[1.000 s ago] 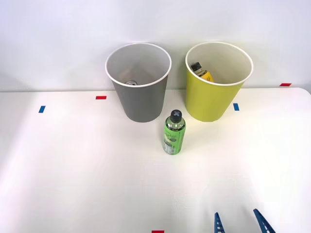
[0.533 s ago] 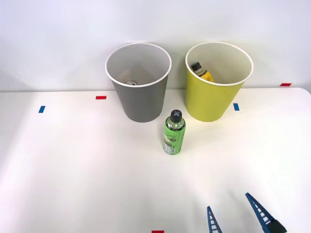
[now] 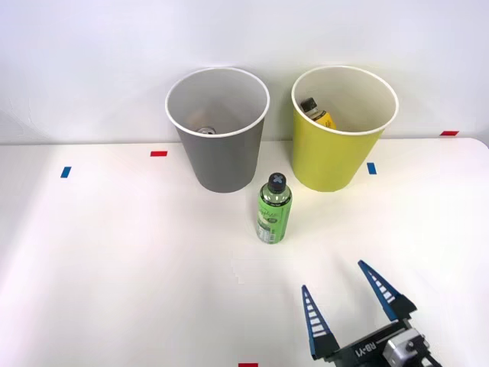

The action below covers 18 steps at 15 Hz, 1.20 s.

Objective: Put cans in the gray bin, plastic bottles in the light green bin

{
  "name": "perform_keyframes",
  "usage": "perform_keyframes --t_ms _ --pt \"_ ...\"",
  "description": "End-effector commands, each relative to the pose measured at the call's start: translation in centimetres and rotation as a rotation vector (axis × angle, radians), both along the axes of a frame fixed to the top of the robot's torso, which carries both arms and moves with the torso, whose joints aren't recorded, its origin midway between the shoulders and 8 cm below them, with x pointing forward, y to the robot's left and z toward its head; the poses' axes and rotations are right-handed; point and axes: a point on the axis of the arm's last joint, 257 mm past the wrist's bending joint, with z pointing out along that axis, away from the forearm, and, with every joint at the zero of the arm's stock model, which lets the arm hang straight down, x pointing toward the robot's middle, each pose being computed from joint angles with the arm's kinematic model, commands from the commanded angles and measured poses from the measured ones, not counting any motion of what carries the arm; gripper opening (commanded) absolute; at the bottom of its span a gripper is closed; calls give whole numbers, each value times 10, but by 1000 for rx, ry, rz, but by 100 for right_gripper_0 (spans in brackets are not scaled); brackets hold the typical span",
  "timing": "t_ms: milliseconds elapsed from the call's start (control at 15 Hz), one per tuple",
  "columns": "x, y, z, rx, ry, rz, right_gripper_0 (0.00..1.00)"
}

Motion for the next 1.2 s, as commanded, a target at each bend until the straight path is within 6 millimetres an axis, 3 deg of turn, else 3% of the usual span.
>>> perform_keyframes --t_ms 67,667,867,1200 --pt "25 22 8 57 18 20 100" --pt "109 76 26 20 89 74 100" --pt "141 89 19 13 81 65 100" --pt "167 98 25 -1 63 61 100"
